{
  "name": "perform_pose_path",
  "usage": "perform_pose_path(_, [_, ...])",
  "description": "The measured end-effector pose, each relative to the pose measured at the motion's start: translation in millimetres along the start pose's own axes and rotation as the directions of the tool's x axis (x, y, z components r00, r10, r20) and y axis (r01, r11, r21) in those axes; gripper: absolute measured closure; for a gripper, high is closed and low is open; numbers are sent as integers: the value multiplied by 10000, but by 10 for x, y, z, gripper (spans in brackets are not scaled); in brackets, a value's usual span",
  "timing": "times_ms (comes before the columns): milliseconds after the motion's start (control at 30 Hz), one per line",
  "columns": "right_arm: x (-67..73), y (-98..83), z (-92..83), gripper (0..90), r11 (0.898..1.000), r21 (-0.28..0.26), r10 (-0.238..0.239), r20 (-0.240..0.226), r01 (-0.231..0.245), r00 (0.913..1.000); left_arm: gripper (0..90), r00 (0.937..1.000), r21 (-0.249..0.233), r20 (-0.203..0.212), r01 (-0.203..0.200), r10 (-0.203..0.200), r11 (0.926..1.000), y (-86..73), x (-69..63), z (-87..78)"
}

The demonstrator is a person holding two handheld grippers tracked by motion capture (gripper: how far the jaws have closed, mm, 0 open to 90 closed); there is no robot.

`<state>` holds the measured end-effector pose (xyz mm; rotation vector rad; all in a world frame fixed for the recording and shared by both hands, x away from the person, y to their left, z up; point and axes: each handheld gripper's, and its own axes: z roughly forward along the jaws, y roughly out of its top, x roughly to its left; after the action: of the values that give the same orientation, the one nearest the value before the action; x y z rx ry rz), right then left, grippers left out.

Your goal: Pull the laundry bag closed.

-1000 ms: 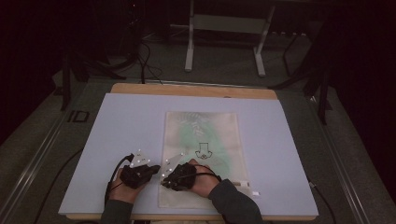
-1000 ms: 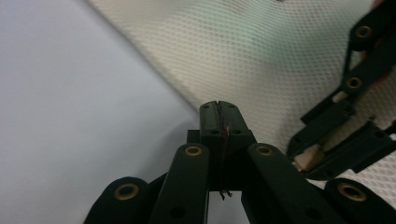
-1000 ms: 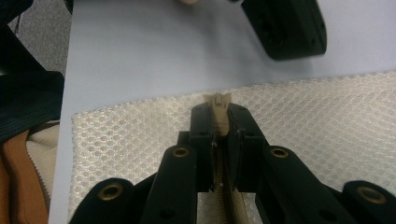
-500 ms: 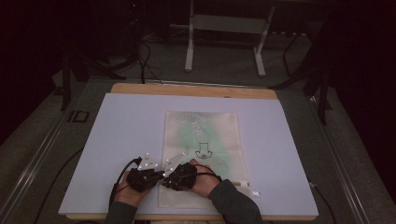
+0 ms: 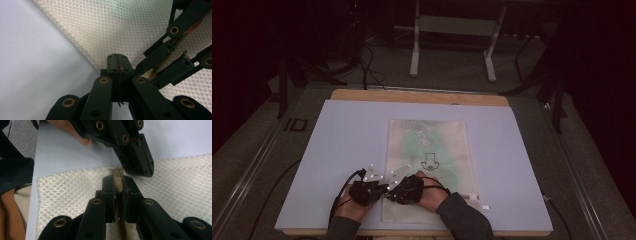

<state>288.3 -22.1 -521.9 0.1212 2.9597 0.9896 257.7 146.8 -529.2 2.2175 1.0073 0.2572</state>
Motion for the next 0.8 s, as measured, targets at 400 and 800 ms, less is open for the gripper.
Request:
perform_pose_path(400, [-23,-69,-49,825,10000,-31,46,-63,-46,10000,897,10000,-24,47,12,-12,10000,-5,7,0])
perform_pose_path(800, [-12,-152,-143,825,9996,260,-120,50,119,9999,896,9992,88,-205,-343,345,9994,9,-30,1])
